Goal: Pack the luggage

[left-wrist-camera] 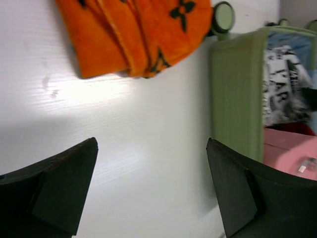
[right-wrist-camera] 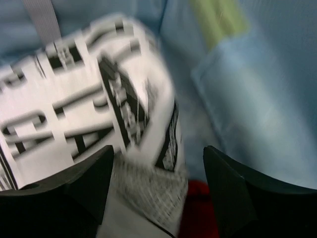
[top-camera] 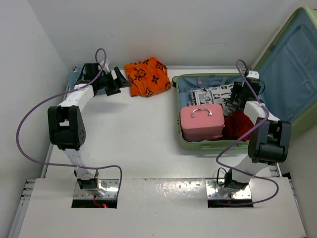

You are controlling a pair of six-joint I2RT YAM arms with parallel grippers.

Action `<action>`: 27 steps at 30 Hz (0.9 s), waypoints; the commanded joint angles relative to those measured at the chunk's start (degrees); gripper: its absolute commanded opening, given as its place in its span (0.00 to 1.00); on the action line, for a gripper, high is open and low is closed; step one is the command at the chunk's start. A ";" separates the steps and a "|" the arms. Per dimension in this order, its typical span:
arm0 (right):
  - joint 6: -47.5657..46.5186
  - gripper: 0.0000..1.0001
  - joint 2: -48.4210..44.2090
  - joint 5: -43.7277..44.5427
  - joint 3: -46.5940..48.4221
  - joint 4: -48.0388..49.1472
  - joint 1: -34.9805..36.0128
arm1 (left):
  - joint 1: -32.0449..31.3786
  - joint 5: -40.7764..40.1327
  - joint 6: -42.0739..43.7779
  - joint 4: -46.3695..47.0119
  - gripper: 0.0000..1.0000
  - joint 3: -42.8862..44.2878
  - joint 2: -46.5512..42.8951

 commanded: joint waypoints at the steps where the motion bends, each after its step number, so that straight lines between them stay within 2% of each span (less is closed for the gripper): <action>1: -2.48 0.74 -0.57 1.13 6.94 3.39 0.12 | 0.50 -10.16 9.61 -3.59 0.96 5.15 -0.62; 2: -3.52 0.76 -0.91 0.34 7.38 3.48 0.38 | 0.50 -18.19 11.03 -4.99 0.93 6.47 -0.62; 4: -4.32 0.76 -2.84 -0.54 9.05 3.48 1.61 | -0.28 -27.02 14.97 -8.32 0.88 10.94 -0.10; 5: -5.11 0.78 -3.37 -1.67 9.58 3.39 1.88 | -1.07 -36.02 16.13 -8.95 0.87 12.45 0.43; 8: -6.34 0.80 -7.41 -4.22 10.72 1.90 4.51 | -2.56 -46.18 23.31 -9.58 0.87 17.62 4.64; 11: -6.61 0.82 -10.84 -9.38 10.99 -0.38 7.23 | -3.36 -51.83 30.35 -11.06 0.89 23.16 10.79; 14: -5.56 0.83 -14.01 -15.03 10.90 -3.37 9.70 | -3.88 -47.12 39.40 -13.08 0.90 25.20 15.63; 15: -5.03 0.83 -14.45 -16.18 11.16 -4.77 10.75 | -3.89 -42.58 47.70 -13.09 0.90 25.73 16.16; 17: -4.33 0.83 -15.94 -22.73 11.43 -7.67 11.28 | -3.11 -37.98 55.40 -13.09 0.90 24.07 16.17; 18: -4.06 0.83 -16.38 -24.08 11.43 -8.38 11.46 | -2.14 -36.66 61.17 -13.79 0.89 23.54 16.17; 21: -4.06 0.83 -18.49 -30.15 9.85 -9.70 11.81 | -0.20 -32.17 71.03 -17.64 0.81 25.01 16.17; 24: -4.59 0.83 -19.29 -33.05 8.62 -10.23 11.99 | 3.05 -28.74 76.07 -22.91 0.77 27.74 18.18; 27: -4.15 0.83 -18.94 -34.46 8.88 -11.28 11.99 | 5.77 -27.86 81.08 -24.34 0.76 30.39 20.21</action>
